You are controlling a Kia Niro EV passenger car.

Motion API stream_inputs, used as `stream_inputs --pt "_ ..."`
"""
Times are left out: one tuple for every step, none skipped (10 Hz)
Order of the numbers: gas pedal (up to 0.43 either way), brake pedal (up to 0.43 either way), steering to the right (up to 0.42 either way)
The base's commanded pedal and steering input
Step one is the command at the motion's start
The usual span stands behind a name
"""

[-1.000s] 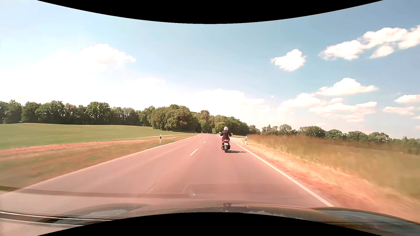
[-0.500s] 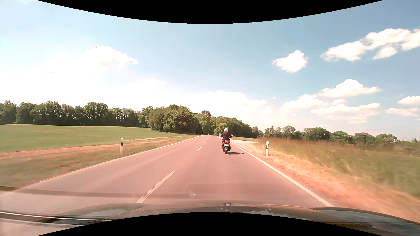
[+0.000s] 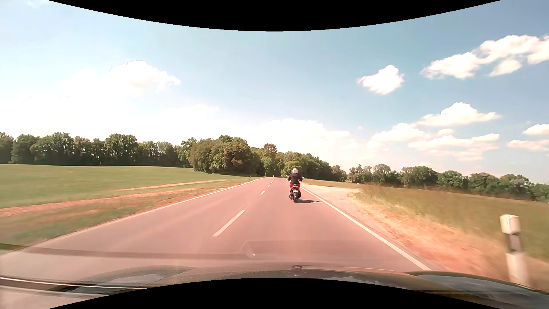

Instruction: Follow the waypoints while adhering to traffic rules and regulations

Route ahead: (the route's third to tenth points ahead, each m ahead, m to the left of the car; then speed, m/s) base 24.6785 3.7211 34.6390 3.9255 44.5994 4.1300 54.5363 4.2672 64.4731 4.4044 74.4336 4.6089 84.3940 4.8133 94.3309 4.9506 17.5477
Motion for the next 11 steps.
stream_inputs --pt "0.209 0.006 -0.004" --pt "0.209 0.006 -0.004" --pt "0.209 0.006 -0.004" --pt "0.209 0.006 -0.004" --pt "0.209 0.006 -0.004" --pt "0.209 0.012 -0.004" --pt "0.209 0.006 -0.004" --pt "0.209 0.006 -0.004" --pt "0.209 0.006 -0.004" --pt "0.209 0.006 -0.004" --pt "0.209 0.006 -0.004"
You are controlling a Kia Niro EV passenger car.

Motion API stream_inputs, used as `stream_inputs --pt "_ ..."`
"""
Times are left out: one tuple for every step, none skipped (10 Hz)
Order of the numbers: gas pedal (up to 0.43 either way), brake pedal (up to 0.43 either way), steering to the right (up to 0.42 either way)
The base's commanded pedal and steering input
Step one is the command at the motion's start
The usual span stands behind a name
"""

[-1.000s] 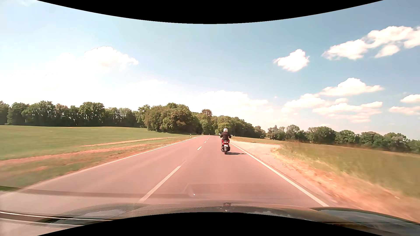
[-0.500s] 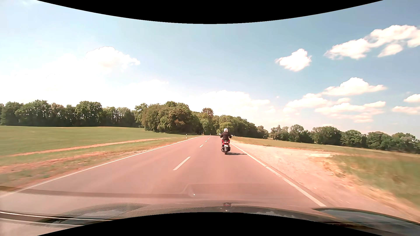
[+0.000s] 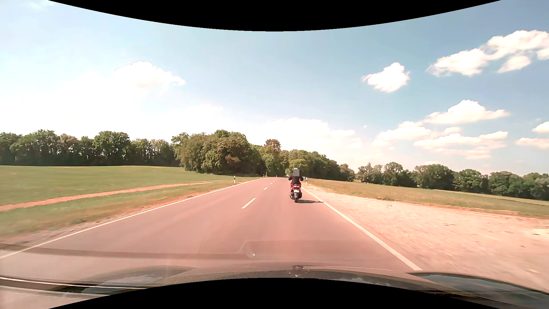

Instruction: Follow the waypoints while adhering to traffic rules and regulations

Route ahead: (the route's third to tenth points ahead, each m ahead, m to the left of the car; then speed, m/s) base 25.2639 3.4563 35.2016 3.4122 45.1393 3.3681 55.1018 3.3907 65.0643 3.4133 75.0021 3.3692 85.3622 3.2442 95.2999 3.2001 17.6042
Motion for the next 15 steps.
stream_inputs --pt "0.209 0.006 -0.004" --pt "0.209 0.006 -0.004" --pt "0.209 0.006 -0.004" --pt "0.209 0.006 -0.004" --pt "0.209 0.006 -0.004" --pt "0.209 0.006 -0.004" --pt "0.209 0.006 -0.003" --pt "0.209 0.006 -0.002" --pt "0.209 0.006 -0.001" --pt "0.209 0.006 -0.001" --pt "0.209 0.006 0.002" --pt "0.220 0.006 0.003" --pt "0.220 0.006 0.003" --pt "0.220 0.006 0.003" --pt "0.220 0.006 0.003"
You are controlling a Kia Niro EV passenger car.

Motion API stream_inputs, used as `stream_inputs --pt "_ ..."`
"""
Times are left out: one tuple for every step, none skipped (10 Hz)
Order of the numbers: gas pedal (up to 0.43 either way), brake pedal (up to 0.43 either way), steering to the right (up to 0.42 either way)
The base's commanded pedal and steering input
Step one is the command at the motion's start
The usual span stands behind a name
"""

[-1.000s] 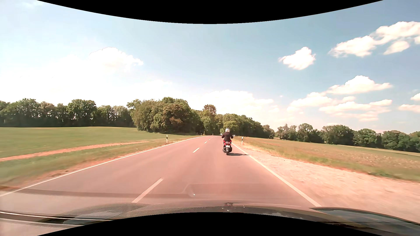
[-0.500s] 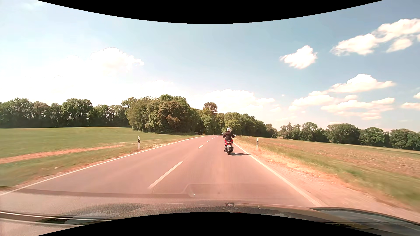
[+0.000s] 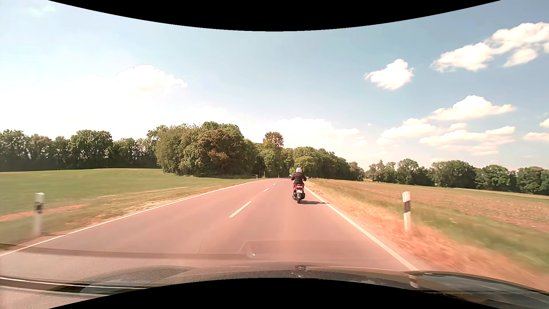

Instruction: Follow the waypoints while adhering to traffic rules and regulations

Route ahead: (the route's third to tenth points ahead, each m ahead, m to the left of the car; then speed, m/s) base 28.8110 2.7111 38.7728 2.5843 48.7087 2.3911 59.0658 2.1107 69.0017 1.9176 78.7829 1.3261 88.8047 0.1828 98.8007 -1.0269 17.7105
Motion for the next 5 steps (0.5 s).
stream_inputs --pt "0.220 0.006 0.003" --pt "0.209 0.006 0.004" --pt "0.189 0.006 0.004" --pt "0.157 0.006 0.004" --pt "0.157 0.006 0.003"
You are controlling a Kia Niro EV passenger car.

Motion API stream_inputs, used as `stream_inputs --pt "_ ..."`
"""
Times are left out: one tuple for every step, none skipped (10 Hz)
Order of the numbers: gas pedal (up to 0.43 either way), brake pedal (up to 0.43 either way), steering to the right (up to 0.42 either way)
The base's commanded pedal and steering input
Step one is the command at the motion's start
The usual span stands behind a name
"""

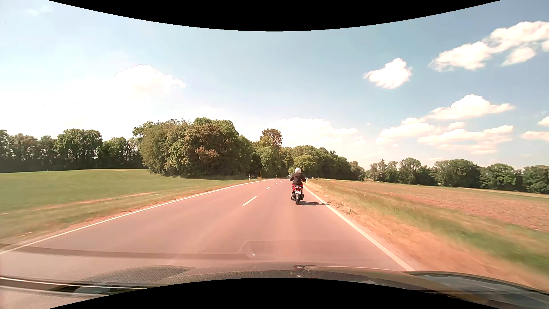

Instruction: Follow the waypoints while adhering to traffic rules and regulations

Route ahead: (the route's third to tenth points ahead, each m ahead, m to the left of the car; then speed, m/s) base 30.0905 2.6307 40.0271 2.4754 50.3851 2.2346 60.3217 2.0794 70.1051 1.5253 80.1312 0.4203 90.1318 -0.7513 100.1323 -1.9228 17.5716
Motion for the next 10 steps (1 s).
stream_inputs --pt "0.157 0.006 0.002" --pt "0.157 0.006 0.001" --pt "0.157 0.006 0.001" --pt "0.157 0.006 0.001" --pt "0.157 0.006 0.001" --pt "0.157 0.006 0.002" --pt "0.157 0.006 0.005" --pt "0.157 0.006 0.006" --pt "0.157 0.006 0.006" --pt "0.157 0.006 0.006"
